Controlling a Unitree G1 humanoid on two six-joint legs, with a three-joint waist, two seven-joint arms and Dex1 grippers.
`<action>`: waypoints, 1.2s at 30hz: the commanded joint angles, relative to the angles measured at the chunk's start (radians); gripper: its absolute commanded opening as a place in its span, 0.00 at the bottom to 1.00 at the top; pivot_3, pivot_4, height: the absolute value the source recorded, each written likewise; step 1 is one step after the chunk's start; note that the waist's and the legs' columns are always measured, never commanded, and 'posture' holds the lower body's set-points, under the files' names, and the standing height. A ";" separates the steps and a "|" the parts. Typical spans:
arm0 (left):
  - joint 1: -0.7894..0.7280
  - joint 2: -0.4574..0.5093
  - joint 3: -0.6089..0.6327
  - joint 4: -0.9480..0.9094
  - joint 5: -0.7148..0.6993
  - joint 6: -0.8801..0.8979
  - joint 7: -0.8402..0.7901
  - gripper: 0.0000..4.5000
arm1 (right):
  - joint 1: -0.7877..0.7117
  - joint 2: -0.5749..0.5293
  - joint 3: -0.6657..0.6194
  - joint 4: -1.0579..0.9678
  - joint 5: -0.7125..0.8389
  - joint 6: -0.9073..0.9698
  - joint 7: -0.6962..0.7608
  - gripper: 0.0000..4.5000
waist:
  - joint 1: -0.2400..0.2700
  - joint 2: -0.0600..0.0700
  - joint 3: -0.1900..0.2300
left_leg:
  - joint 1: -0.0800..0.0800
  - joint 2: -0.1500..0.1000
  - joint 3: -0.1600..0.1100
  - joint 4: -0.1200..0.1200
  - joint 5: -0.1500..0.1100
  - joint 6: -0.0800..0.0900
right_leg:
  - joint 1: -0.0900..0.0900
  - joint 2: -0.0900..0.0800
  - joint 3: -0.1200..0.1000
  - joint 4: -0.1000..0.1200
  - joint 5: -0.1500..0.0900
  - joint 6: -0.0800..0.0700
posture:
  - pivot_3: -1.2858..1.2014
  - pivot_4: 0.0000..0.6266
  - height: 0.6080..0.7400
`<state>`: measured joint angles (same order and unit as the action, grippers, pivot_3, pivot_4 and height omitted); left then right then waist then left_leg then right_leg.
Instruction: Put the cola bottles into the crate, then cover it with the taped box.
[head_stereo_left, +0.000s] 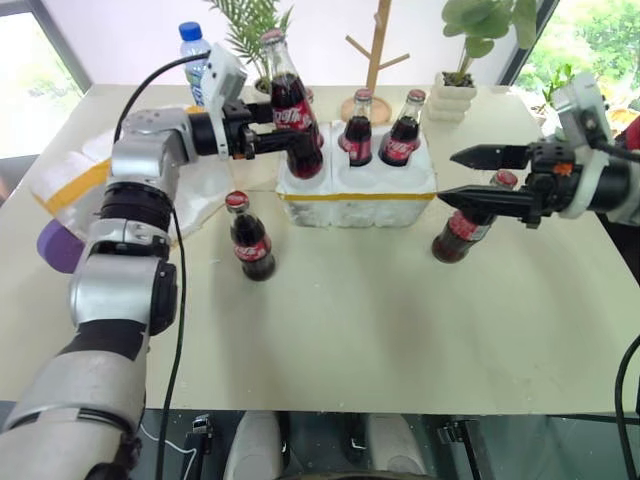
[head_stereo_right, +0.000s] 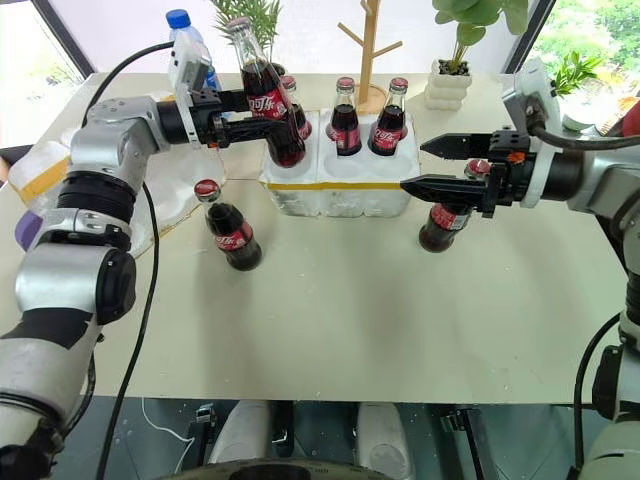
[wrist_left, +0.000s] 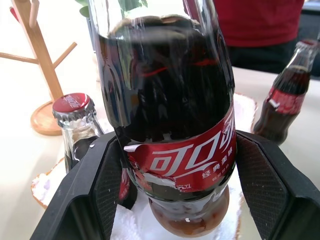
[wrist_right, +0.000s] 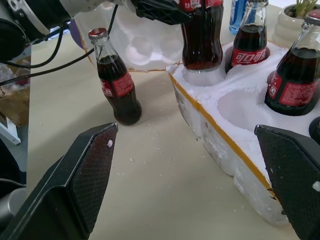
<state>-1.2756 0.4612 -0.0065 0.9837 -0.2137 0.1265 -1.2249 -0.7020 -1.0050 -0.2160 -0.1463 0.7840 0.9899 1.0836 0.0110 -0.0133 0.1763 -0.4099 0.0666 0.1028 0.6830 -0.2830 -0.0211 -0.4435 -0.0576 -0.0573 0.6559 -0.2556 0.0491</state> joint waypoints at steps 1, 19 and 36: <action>-0.061 0.003 0.007 0.022 0.027 -0.092 -0.009 0.61 | 0.008 -0.024 -0.060 -0.045 0.030 0.006 -0.019 1.00 | 0.000 0.000 0.000 | 0.000 0.000 0.000 0.000 0.000 0.000 | 0.000 0.000 0.000 0.000 0.000 0.000 | 0.52 0.24 1.00; 0.020 -0.042 -0.061 0.146 0.191 -0.279 0.085 0.99 | -0.026 -0.004 -0.016 -0.021 0.017 -0.031 -0.027 1.00 | -0.002 0.000 0.000 | 0.000 0.000 0.000 0.000 -0.003 0.006 | 0.000 0.000 0.000 0.000 0.000 0.000 | 0.52 0.24 1.00; 0.527 0.477 0.198 -0.844 -0.223 0.394 -0.238 0.99 | -0.117 0.036 0.106 0.049 -0.011 -0.102 0.092 1.00 | -0.030 0.001 0.000 | 0.001 0.001 0.000 0.001 -0.003 0.005 | 0.000 -0.001 0.002 0.003 0.000 0.000 | 0.52 0.24 1.00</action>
<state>-0.7953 0.9039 0.1507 0.2659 -0.3900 0.4749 -1.4424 -0.7955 -0.9608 -0.1013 -0.0922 0.7761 0.9071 1.1567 -0.0186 -0.0124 0.1759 -0.4079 0.0671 0.1028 0.6838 -0.2857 -0.0164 -0.4434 -0.0590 -0.0545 0.6601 -0.2558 0.0492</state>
